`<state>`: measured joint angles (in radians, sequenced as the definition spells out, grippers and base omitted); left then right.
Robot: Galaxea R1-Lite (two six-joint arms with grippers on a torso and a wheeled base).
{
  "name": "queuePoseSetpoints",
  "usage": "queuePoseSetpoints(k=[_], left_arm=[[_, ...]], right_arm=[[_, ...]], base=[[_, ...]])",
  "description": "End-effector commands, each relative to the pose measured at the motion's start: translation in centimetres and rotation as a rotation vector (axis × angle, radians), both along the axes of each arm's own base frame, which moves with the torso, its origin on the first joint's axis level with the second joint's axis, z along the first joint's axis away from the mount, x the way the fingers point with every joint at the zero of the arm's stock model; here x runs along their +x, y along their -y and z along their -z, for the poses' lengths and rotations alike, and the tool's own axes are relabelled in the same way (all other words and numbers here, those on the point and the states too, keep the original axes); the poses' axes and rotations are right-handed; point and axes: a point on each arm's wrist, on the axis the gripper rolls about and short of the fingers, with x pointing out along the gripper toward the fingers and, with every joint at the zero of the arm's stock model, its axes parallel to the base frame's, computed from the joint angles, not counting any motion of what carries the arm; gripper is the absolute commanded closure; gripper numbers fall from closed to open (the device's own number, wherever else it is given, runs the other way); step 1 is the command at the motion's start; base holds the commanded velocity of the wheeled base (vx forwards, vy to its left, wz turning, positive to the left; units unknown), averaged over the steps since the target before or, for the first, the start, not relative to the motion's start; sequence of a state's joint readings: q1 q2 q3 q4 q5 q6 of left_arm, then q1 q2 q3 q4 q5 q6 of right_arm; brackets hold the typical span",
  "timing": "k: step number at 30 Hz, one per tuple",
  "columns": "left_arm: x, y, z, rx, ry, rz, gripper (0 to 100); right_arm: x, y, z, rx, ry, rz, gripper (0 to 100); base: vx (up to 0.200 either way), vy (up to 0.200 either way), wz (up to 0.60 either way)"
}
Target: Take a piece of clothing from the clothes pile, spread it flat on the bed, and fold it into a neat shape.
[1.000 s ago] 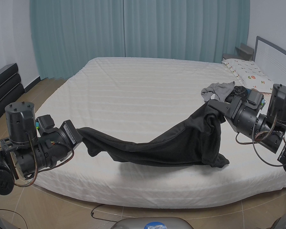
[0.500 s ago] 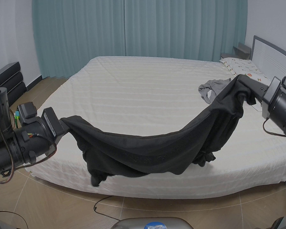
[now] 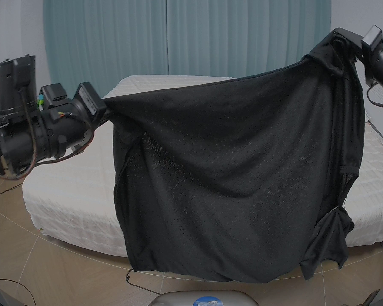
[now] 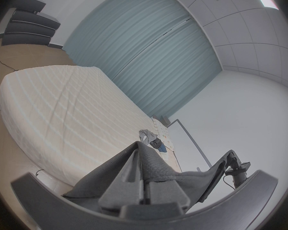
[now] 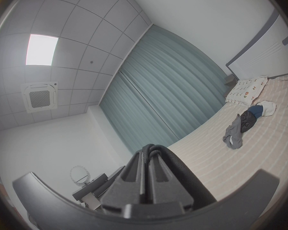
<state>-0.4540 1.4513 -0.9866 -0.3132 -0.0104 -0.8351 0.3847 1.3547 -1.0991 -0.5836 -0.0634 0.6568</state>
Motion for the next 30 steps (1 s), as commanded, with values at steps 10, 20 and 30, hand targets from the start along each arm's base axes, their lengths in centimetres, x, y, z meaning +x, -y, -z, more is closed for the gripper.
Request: queuePoseSetpoints(k=[10, 20, 30], left_arm=[[12.5, 3.7, 5.9, 0.065, -0.145, -0.049, 100], [18.6, 5.3, 9.9, 0.08, -0.166, -0.069, 100], [22.5, 4.8, 10.5, 0.07, -0.086, -0.22, 100]], right_arm=[[13.4, -2.2, 7.2, -0.103, -0.22, 0.093, 100], [18.8, -3.0, 14.4, -0.131, -0.339, 0.121, 100], [22.1, -2.9, 17.6, -0.125, -0.341, 0.203, 100]], base=[[0.2, 0.0, 0.0], [0.2, 0.0, 0.0], [0.1, 0.0, 0.0]])
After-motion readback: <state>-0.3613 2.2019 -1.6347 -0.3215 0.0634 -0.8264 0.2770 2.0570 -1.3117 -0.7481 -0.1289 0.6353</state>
